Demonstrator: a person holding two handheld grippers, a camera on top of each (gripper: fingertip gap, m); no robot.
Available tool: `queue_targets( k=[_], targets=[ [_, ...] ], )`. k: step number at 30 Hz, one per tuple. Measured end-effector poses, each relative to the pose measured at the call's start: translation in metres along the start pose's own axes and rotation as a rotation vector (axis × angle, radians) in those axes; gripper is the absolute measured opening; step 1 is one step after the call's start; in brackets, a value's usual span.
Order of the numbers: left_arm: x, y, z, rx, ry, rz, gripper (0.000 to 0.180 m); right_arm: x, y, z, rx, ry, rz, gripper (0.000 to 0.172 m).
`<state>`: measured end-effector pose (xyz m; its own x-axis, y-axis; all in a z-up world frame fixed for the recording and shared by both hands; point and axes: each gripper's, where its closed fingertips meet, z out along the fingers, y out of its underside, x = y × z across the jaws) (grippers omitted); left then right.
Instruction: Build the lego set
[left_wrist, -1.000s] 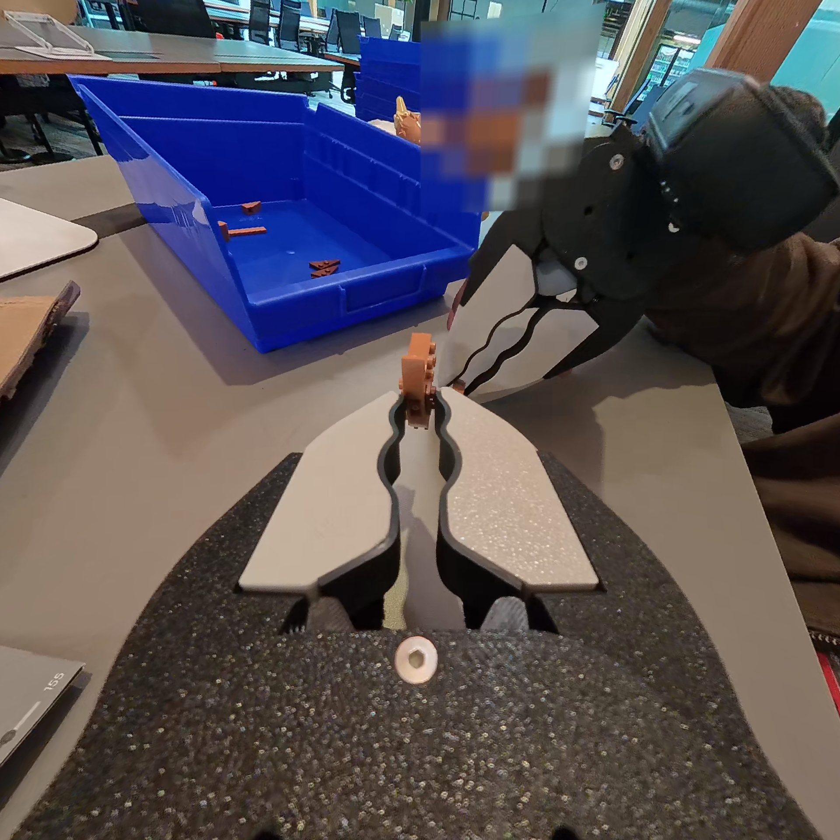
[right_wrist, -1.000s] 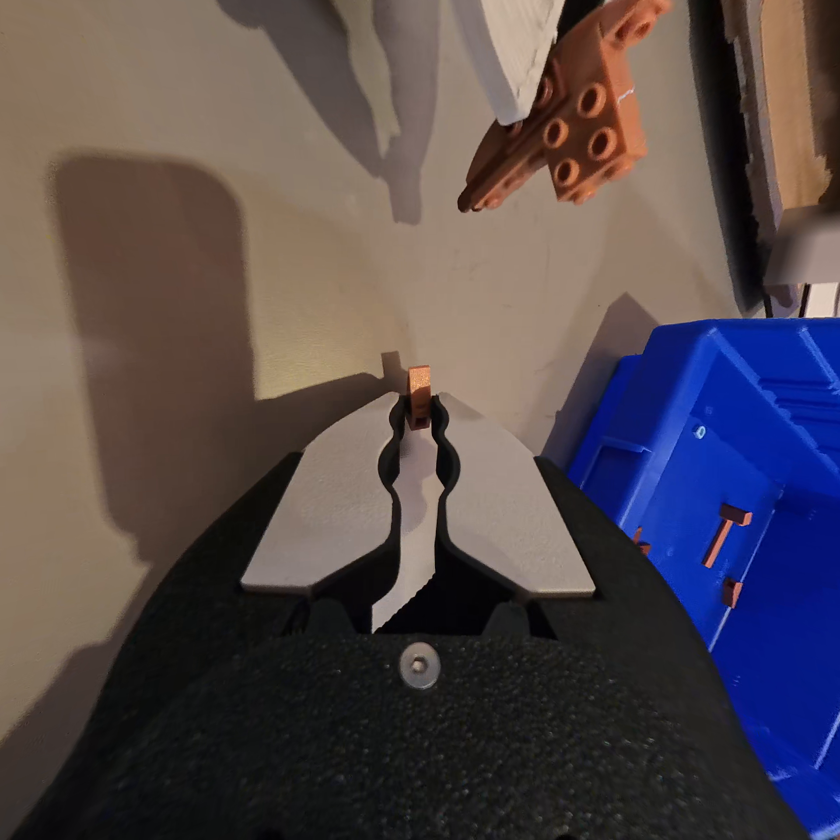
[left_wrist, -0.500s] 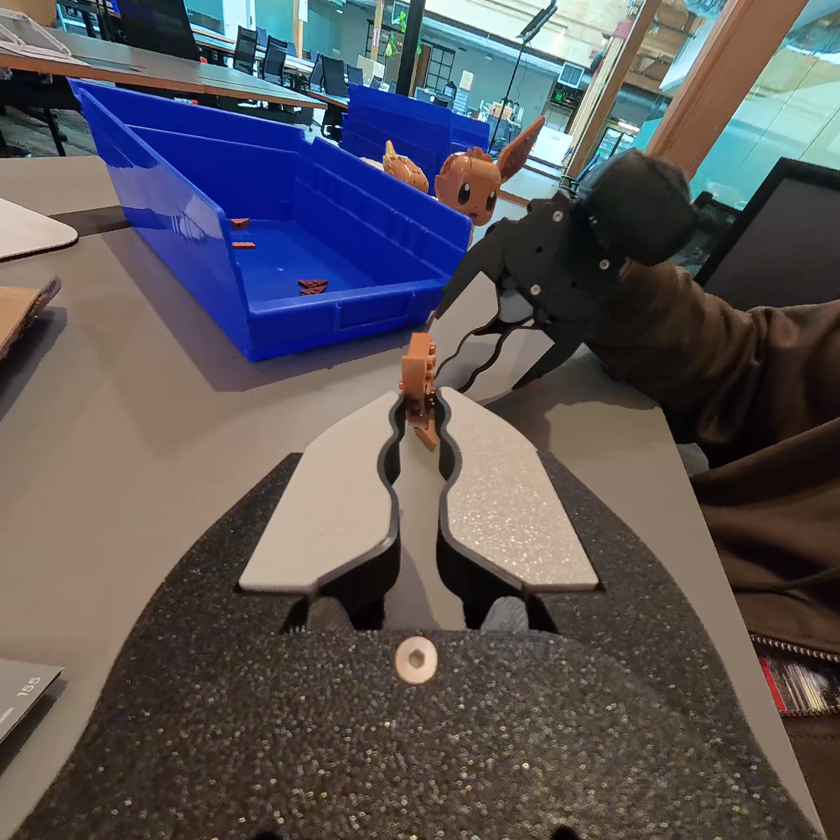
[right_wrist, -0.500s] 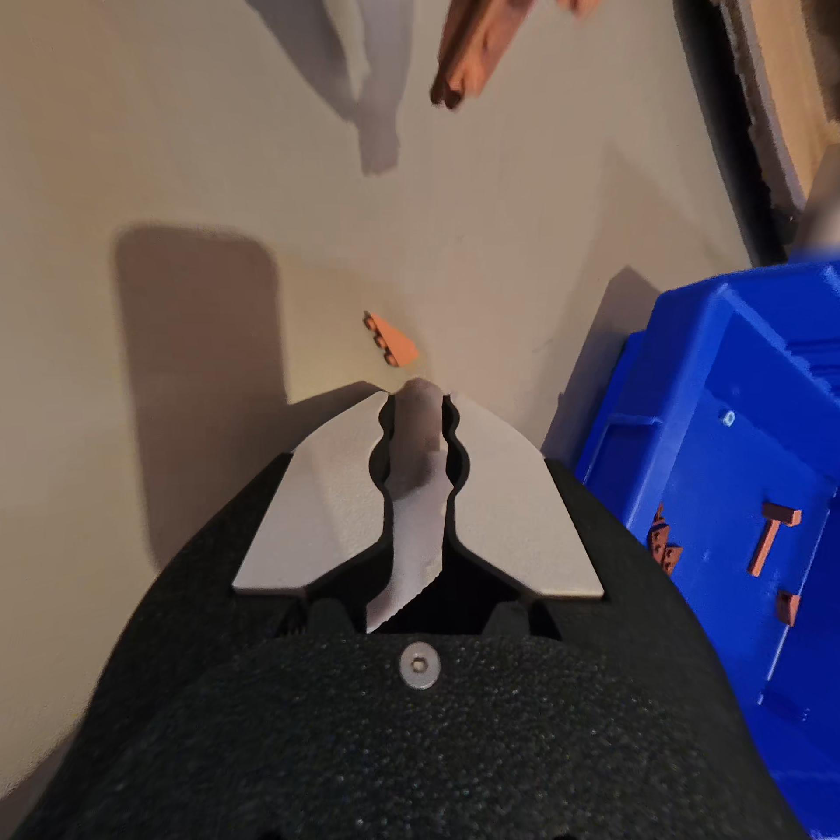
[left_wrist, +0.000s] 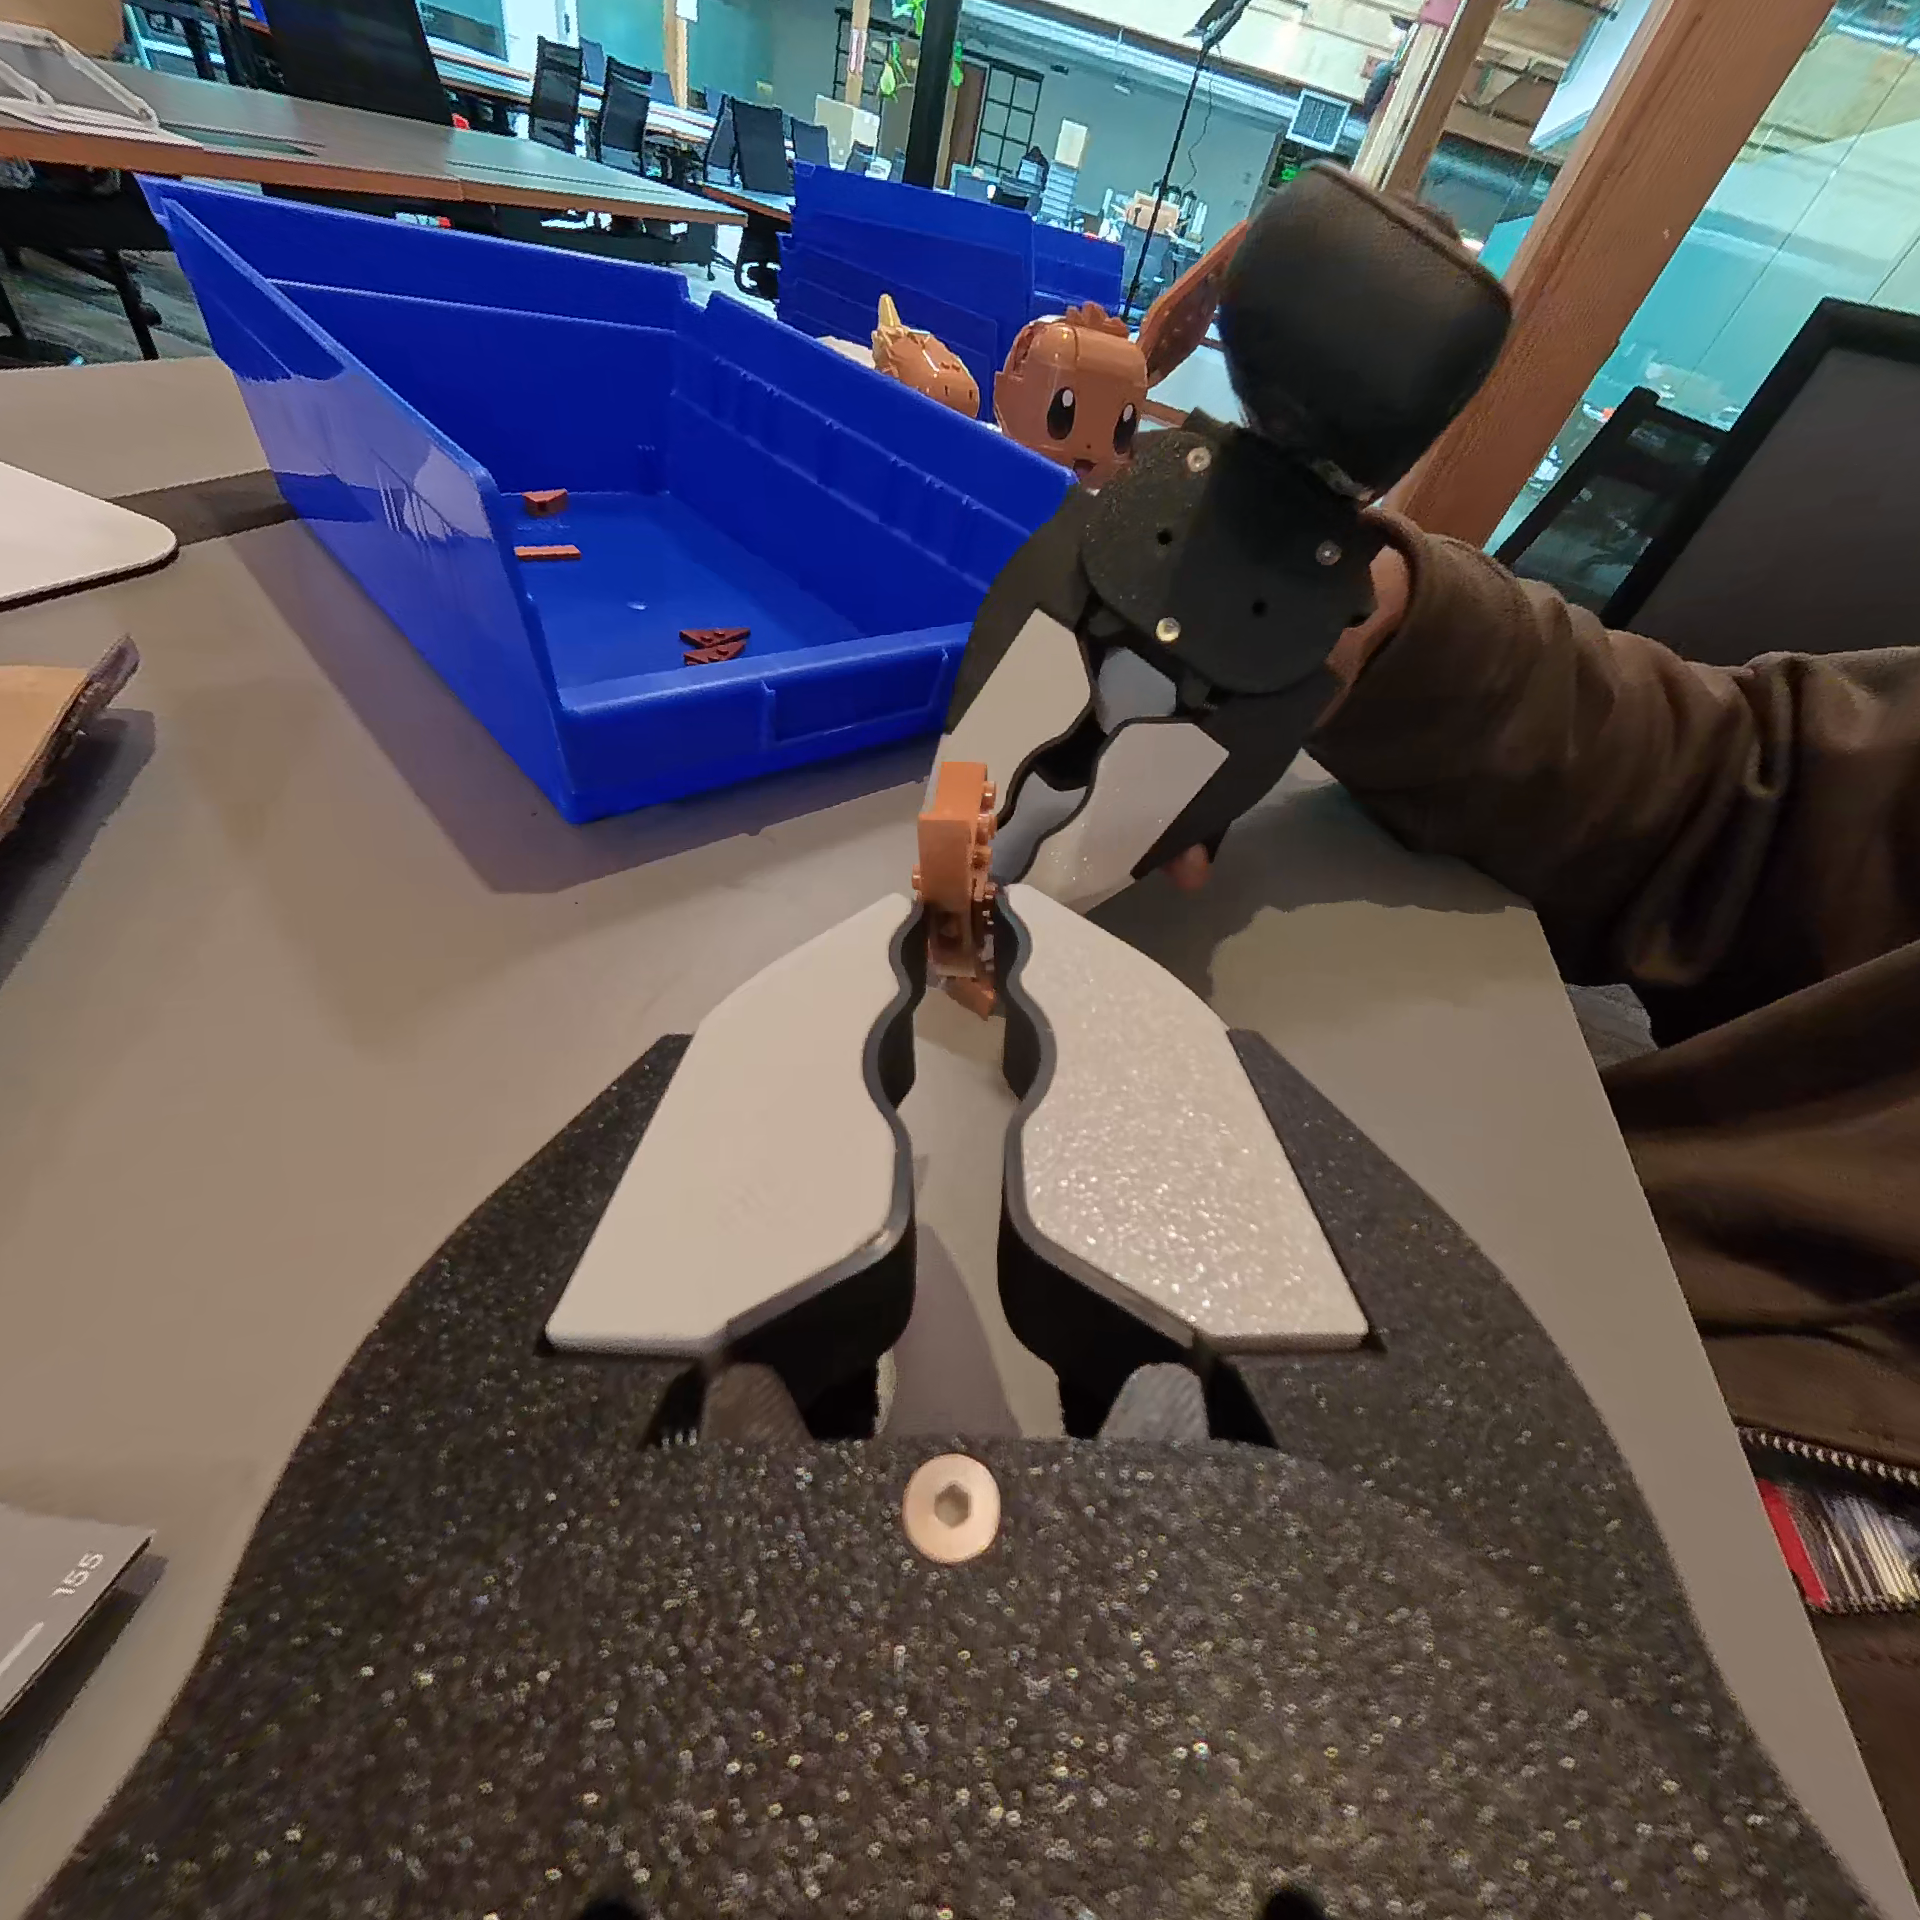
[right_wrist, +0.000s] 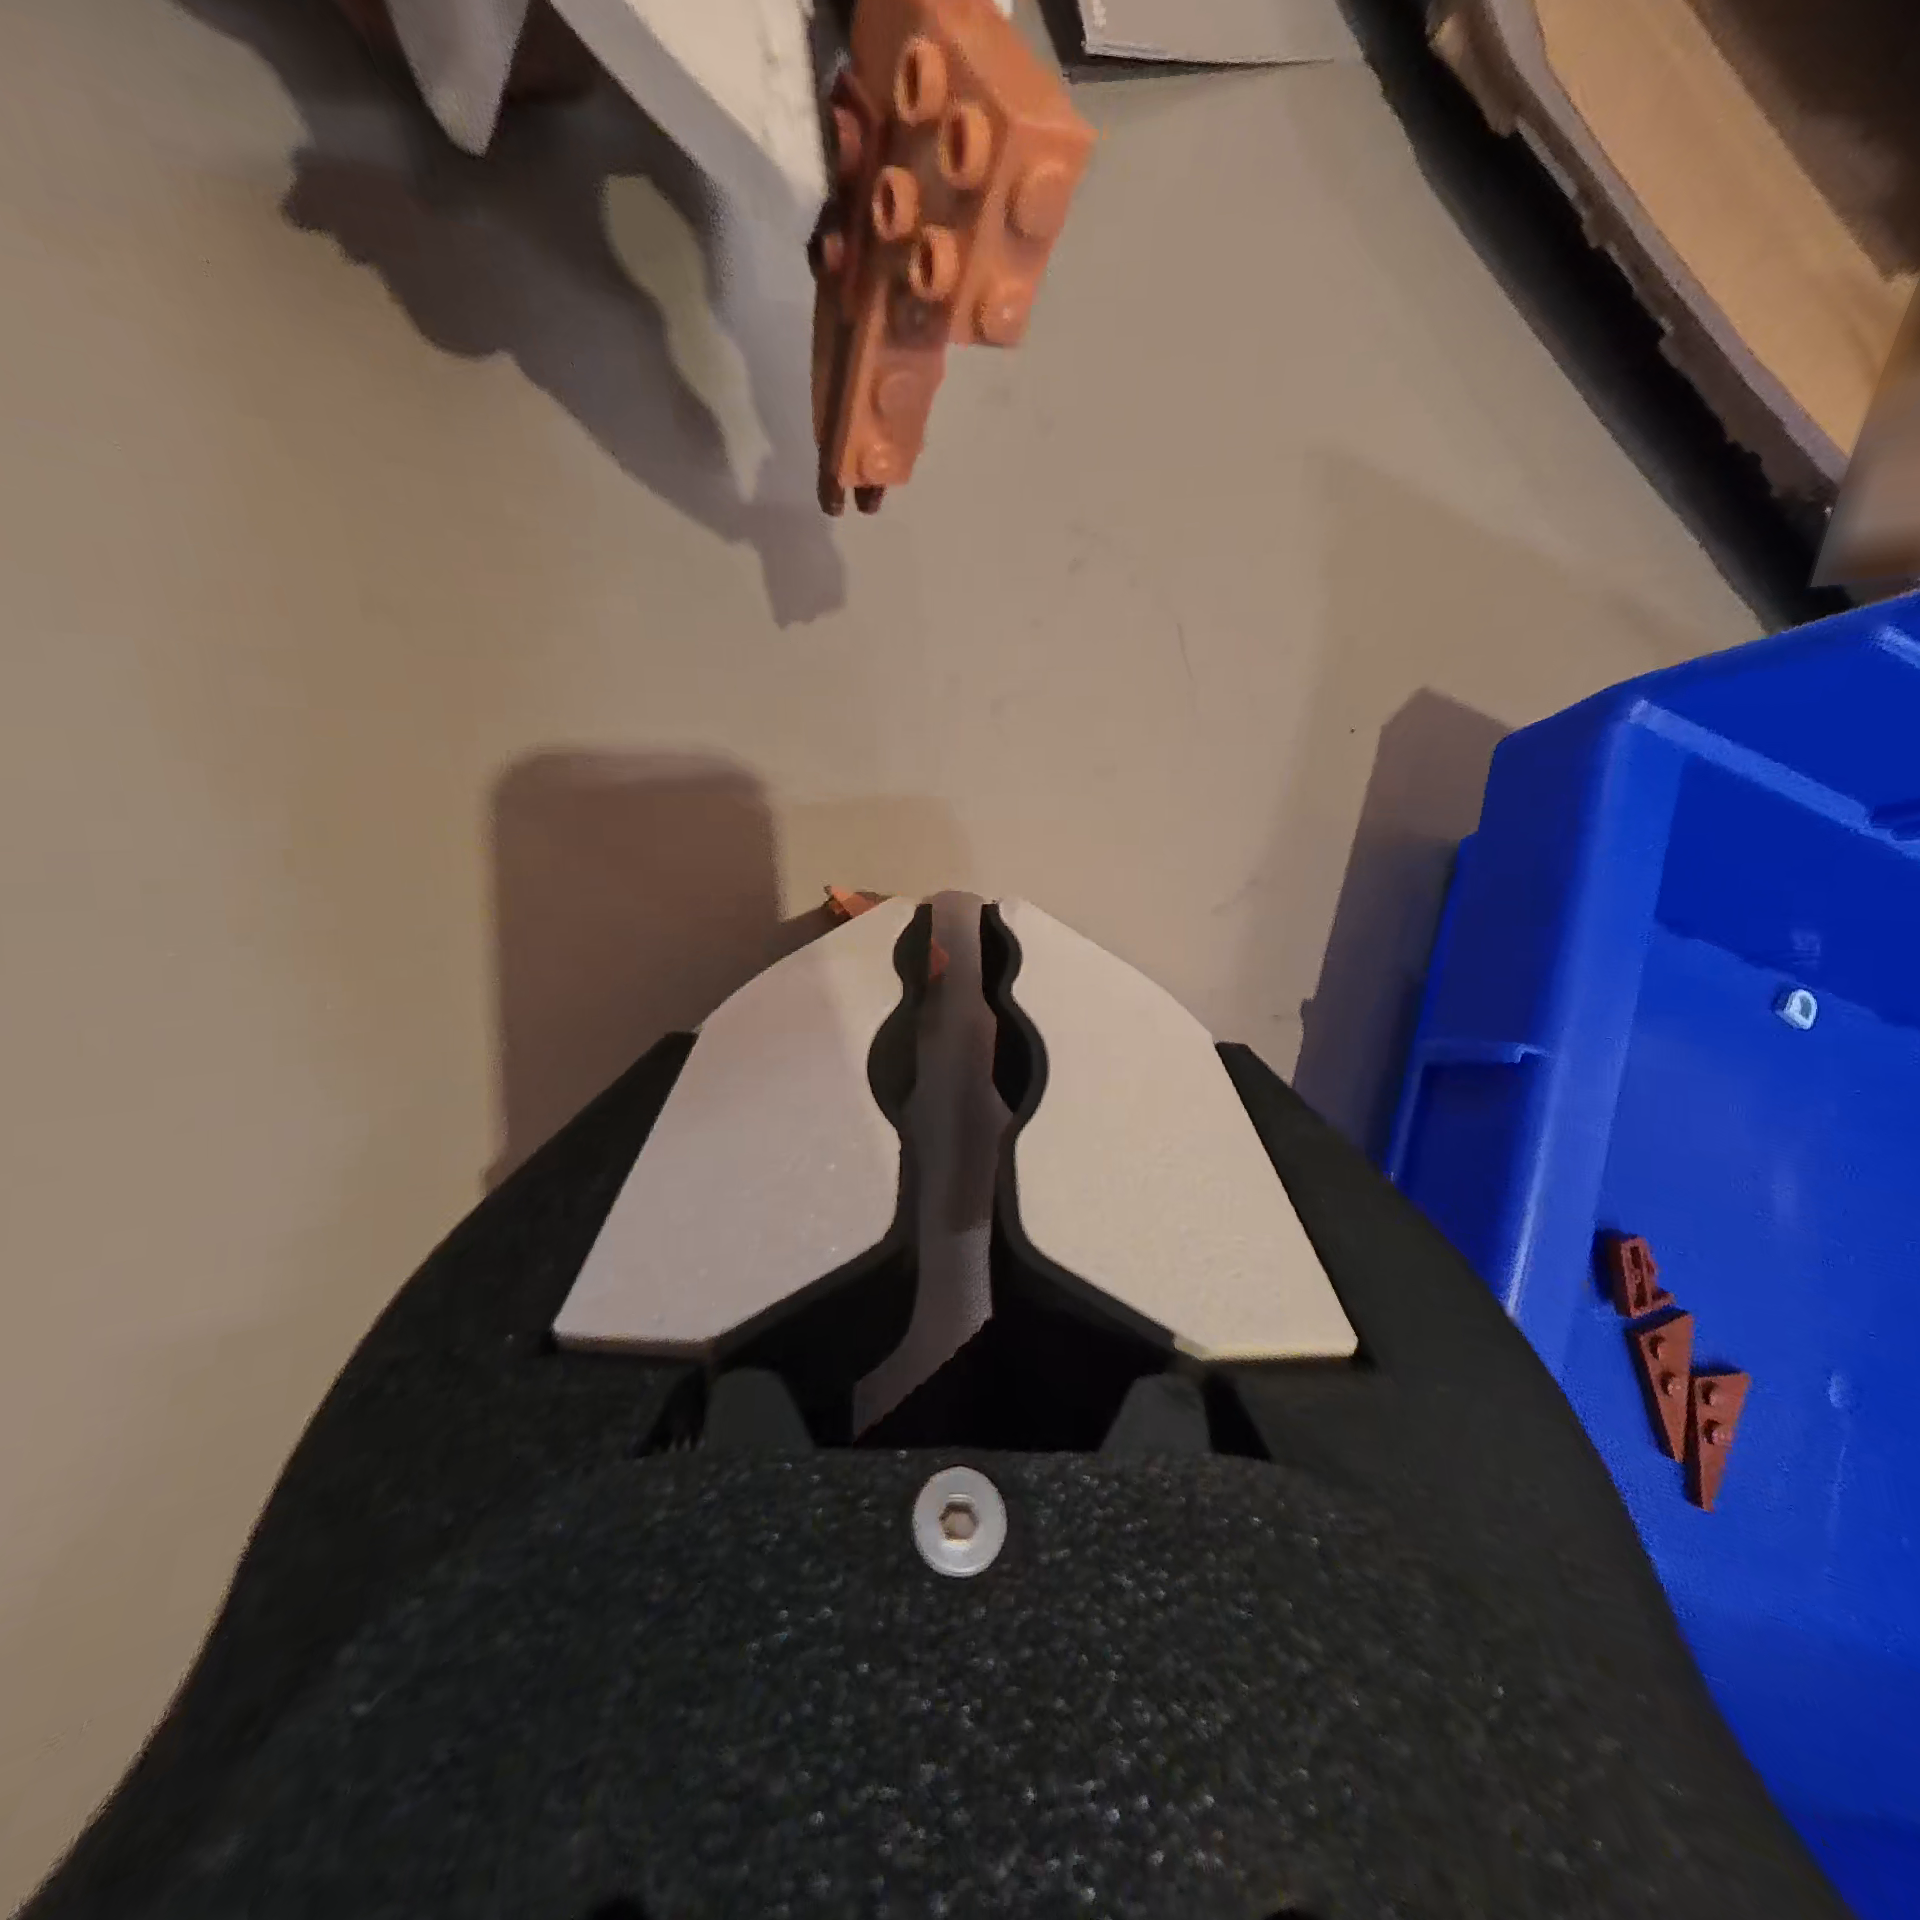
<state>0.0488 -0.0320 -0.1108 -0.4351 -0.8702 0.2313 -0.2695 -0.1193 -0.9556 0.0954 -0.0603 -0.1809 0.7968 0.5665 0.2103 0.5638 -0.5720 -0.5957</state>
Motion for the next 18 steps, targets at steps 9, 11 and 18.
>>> queue_targets(
  k=[9,11,18],
  targets=[
    [-0.001,-0.001,-0.002,0.001,-0.009,0.012,0.011,0.005,0.005,-0.011,0.034,-0.005,0.048,0.014],
    [0.000,-0.001,-0.001,-0.003,-0.007,0.011,0.011,0.002,0.010,-0.008,0.014,-0.026,0.053,0.015],
    [0.000,-0.001,-0.002,-0.003,-0.011,0.019,0.011,-0.004,0.007,-0.009,0.026,-0.050,0.055,0.017]
  ],
)
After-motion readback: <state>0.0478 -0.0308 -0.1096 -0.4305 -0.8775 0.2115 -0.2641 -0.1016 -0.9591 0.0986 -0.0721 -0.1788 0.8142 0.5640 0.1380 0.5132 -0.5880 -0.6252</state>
